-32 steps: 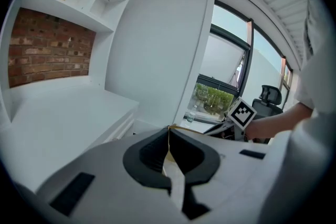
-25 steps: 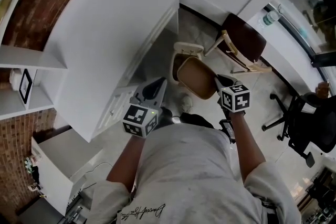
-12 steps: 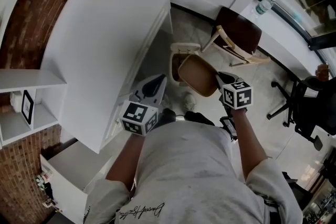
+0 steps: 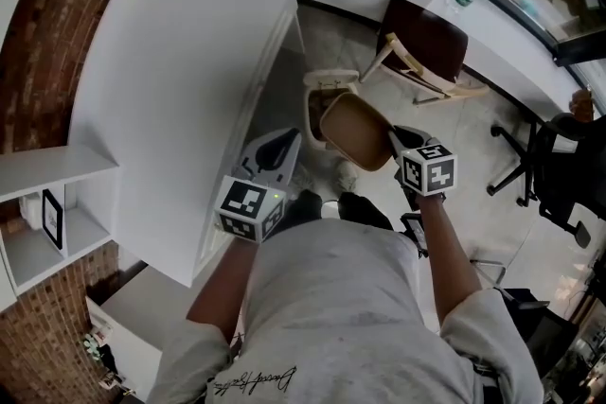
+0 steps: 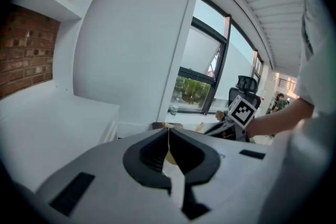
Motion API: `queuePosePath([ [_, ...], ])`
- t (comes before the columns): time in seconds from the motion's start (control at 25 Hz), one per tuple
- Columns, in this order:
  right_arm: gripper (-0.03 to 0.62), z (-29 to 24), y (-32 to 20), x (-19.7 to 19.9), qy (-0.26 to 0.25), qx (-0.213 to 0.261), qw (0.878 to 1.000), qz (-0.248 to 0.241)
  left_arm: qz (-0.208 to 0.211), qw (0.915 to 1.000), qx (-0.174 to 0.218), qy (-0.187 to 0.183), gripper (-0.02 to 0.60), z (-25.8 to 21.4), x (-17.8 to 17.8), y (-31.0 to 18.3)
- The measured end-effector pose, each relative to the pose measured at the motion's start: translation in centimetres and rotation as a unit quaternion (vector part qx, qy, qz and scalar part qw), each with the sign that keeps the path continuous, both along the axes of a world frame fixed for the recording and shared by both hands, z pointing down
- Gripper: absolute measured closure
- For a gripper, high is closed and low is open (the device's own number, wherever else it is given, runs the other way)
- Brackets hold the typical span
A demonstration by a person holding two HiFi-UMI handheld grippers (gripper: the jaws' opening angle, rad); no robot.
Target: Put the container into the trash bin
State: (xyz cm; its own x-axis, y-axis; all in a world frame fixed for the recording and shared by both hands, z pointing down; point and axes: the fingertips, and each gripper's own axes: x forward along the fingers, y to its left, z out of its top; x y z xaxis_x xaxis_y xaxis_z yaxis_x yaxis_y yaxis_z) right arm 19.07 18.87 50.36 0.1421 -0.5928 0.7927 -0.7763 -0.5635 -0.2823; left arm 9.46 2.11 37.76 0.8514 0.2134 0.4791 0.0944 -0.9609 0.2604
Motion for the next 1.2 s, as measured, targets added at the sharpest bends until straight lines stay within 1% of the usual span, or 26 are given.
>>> queuePosePath([
  [0.12, 0.554, 1.0, 0.6, 0.0, -0.007, -0.006, 1.000, 0.015, 0.018, 0.9998, 0.008, -0.008, 0.563, 0.7, 0.3, 0.2],
  [0.32, 0.554, 2.6, 1.2, -0.2, -0.017, -0.010, 0.999, 0.035, 0.031, 0.9994, 0.002, -0.018, 0.563, 1.9, 0.6, 0.2],
  [0.56, 0.554, 4.2, 1.9, -0.3, -0.023, -0.023, 0.999, 0.044, 0.043, 0.9987, -0.007, -0.025, 0.563, 3.6, 1.2, 0.5],
  [0.68, 0.554, 5.1, 2.2, -0.3, -0.028, -0.030, 0.998, 0.046, 0.043, 0.9987, -0.009, -0.028, 0.563, 4.4, 1.4, 0.4],
  [0.92, 0.554, 6.9, 2.1, -0.3, -0.042, -0.039, 0.997, 0.046, 0.030, 0.9989, -0.015, -0.033, 0.563, 6.4, 2.0, -0.6],
  [1.2, 0.554, 8.8, 1.4, 0.6, -0.048, -0.041, 0.997, 0.054, 0.031, 0.9983, -0.019, -0.047, 0.563, 8.8, 2.3, -0.9],
])
